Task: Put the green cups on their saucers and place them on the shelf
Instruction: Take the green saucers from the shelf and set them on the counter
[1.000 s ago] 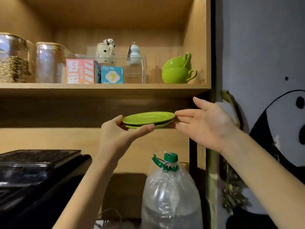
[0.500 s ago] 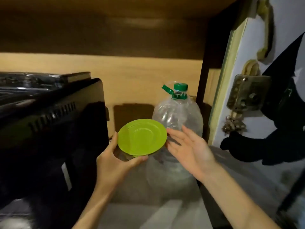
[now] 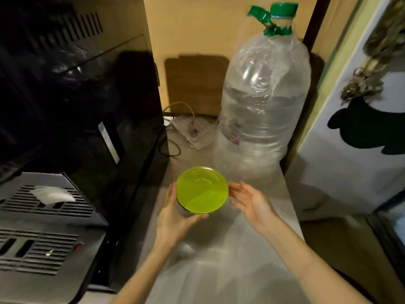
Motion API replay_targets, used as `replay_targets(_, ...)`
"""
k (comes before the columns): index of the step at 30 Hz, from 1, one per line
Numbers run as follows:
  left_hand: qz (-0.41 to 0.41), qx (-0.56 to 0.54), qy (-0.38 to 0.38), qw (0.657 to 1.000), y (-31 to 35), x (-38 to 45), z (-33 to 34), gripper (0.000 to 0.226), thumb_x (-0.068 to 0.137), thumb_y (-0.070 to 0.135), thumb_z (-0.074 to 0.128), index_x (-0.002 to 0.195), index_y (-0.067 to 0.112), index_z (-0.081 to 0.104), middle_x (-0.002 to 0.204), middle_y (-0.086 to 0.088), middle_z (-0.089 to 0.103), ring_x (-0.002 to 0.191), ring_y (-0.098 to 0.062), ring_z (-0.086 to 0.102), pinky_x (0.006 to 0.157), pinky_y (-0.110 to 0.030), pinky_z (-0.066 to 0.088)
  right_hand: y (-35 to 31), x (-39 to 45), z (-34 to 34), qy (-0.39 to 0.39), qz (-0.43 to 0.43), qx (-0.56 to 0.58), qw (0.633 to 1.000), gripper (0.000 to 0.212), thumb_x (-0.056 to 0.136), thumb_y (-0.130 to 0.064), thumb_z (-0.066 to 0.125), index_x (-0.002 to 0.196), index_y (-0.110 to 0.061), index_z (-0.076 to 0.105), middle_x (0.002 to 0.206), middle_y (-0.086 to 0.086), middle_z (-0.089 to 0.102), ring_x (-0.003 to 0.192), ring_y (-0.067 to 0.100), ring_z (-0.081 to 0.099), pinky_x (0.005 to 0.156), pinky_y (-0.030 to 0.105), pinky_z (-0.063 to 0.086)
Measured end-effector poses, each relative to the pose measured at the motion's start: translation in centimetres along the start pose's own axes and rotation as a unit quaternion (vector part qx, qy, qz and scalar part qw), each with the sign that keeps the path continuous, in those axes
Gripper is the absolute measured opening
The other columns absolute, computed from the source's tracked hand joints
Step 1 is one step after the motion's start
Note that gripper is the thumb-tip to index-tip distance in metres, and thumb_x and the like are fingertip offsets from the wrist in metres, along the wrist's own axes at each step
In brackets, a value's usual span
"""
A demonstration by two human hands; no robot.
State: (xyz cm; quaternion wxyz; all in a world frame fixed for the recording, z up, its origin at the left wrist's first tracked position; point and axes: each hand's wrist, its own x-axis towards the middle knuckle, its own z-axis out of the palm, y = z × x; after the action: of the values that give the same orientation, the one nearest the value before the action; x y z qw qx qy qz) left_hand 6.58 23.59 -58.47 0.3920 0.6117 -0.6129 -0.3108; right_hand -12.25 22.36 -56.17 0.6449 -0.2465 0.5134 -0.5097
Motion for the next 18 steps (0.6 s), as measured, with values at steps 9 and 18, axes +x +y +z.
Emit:
replay_targets(9, -0.066, 0.025, -0.022, 0.997, -4.1, -0.4, 1.6, 0.116, 0.031, 0.046, 0.082, 0.136, 0.018, 0.040, 0.139, -0.006, 0.050, 0.128, -0.022, 0.044, 0.105, -0.036, 0.039, 4.6, 2.1, -0.8, 0.053, 0.025, -0.217, 0.974, 0.034, 0.096, -0.019, 0.036, 0.106, -0.011, 0.067, 0.108, 0.006, 0.064, 0.068, 0.010, 0.038, 0.054, 0.022, 0.028)
replay_targets(18, -0.093, 0.060, -0.054, 0.992, -6.1, 0.0, 3.0, 0.122, 0.038, 0.052, 0.080, 0.142, 0.016, 0.028, 0.149, -0.006, 0.036, 0.138, -0.022, 0.032, 0.109, -0.033, 0.029, 5.9, 3.8, -1.6, 0.074, 0.052, -0.229, 0.969, 0.031, 0.093, -0.024, 0.043, 0.104, -0.012, 0.069, 0.081, 0.000, 0.056, 0.067, 0.011, 0.038, 0.054, 0.023, 0.028)
